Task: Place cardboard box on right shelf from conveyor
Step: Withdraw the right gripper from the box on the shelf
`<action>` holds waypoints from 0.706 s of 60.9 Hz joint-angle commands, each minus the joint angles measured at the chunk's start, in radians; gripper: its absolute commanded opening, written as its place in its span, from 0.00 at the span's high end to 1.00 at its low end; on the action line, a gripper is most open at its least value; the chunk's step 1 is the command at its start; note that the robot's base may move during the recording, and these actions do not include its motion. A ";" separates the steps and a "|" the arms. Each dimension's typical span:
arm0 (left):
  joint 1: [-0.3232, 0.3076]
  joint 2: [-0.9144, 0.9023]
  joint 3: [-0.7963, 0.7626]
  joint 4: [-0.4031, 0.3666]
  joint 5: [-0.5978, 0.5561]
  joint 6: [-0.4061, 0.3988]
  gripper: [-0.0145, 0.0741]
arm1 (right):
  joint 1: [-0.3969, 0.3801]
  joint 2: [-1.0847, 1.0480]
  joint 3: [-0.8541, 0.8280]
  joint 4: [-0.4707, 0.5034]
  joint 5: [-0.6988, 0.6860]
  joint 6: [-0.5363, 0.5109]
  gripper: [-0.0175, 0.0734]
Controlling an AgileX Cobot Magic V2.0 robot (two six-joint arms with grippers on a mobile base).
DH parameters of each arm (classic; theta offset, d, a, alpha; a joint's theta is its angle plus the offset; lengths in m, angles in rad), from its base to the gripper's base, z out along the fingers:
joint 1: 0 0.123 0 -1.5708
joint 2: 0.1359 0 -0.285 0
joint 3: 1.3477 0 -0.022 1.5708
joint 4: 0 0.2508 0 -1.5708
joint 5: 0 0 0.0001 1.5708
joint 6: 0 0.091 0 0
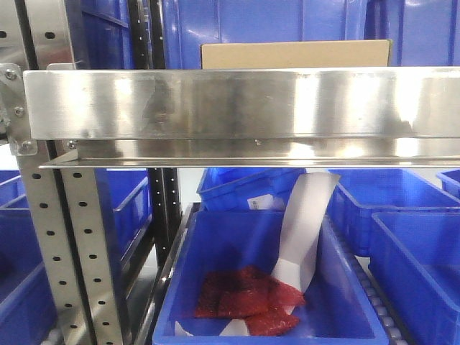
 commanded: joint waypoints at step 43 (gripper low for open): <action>-0.001 -0.005 0.006 -0.008 -0.084 0.000 0.97 | -0.005 -0.082 0.184 -0.009 -0.172 0.001 0.75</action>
